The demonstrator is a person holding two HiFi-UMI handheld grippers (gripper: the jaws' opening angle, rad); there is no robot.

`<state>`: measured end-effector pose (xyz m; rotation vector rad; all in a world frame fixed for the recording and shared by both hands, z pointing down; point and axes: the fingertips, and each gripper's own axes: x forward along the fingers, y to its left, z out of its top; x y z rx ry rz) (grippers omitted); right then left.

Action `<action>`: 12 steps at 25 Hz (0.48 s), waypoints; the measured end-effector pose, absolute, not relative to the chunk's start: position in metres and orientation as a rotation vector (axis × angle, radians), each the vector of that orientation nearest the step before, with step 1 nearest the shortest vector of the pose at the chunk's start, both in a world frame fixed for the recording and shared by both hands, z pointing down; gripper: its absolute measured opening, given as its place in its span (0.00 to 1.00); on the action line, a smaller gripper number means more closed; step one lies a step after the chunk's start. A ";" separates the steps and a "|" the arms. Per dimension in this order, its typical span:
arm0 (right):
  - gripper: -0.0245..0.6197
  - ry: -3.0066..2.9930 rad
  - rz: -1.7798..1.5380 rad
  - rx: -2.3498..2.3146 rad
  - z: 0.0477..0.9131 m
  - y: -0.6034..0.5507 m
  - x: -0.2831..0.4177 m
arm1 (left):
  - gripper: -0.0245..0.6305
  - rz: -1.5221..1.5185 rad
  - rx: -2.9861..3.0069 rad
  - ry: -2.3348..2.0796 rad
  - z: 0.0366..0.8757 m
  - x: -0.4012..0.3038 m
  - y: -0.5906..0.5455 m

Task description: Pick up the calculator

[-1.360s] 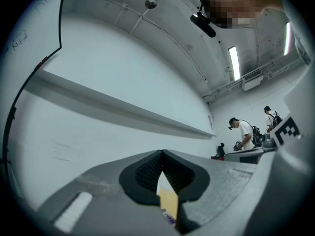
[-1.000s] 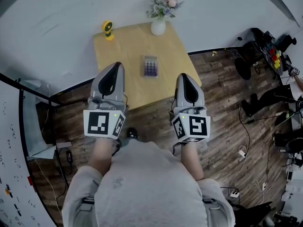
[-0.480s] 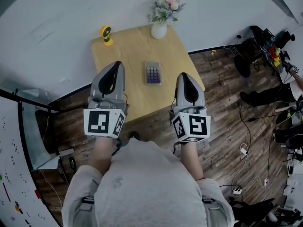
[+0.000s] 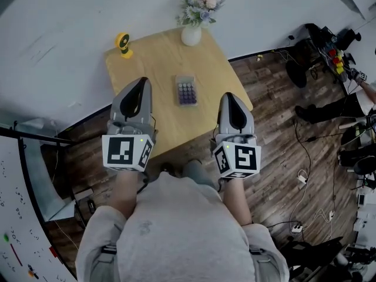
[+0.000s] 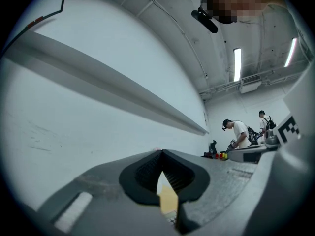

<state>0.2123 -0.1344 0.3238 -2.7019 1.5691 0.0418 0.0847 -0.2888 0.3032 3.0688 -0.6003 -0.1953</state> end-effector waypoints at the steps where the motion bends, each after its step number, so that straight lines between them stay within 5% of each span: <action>1: 0.04 1.566 0.038 -2.706 0.325 -0.134 0.214 | 0.05 -0.187 3.067 -0.596 0.305 0.087 -0.289; 12: 0.04 1.631 -0.007 -2.674 0.332 -0.153 0.242 | 0.05 -0.091 3.037 -0.618 0.322 0.117 -0.302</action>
